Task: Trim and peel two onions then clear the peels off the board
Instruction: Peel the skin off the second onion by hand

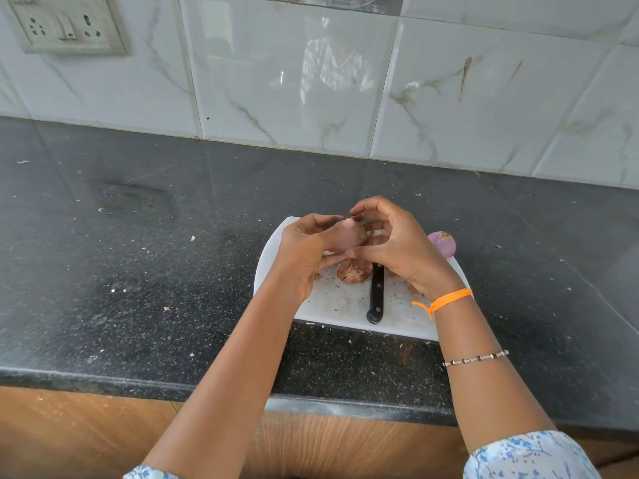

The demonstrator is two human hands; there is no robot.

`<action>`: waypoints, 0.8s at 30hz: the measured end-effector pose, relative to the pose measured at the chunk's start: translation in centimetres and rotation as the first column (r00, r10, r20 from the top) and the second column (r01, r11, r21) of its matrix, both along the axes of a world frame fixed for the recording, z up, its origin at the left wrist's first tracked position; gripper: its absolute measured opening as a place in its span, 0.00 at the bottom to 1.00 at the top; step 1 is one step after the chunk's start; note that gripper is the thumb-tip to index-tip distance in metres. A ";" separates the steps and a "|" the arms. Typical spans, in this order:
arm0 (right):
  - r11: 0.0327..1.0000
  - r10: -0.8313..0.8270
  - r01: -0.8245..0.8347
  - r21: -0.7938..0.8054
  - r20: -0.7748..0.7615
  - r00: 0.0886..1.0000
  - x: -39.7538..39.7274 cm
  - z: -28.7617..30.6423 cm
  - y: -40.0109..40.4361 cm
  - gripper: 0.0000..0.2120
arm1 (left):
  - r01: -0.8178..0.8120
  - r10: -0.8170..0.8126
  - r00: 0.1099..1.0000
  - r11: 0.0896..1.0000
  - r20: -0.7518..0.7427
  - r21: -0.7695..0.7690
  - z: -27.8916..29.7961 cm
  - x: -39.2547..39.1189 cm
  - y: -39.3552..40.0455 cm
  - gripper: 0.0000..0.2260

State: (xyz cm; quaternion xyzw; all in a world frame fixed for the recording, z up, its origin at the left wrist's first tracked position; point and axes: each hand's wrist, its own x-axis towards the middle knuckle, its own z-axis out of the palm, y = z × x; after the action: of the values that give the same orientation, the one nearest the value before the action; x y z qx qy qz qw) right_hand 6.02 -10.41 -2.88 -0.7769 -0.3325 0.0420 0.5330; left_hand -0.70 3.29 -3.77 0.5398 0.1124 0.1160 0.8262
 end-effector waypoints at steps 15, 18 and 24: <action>0.994 0.058 -0.052 0.099 -0.058 0.997 0.3 0.2 -0.5 0.21 | -0.012 0.013 0.998 1.000 0.056 -0.025 -0.2 0.2 0.1 0.07; 0.994 0.022 -0.014 0.106 -0.077 0.997 0.4 0.2 -0.6 0.20 | 0.014 -0.017 0.997 0.999 0.075 0.041 0.0 0.1 0.0 0.06; 0.993 0.057 -0.046 0.113 -0.090 0.994 0.2 0.3 -0.5 0.19 | -0.003 -0.001 0.996 0.999 0.085 0.038 0.1 -0.1 0.2 0.04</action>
State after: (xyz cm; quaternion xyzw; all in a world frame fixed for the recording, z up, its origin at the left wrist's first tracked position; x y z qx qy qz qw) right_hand 6.23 -10.94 -2.63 -0.7345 -0.3290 0.0734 0.5890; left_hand -0.81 3.46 -3.65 0.5498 0.0750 0.1415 0.8198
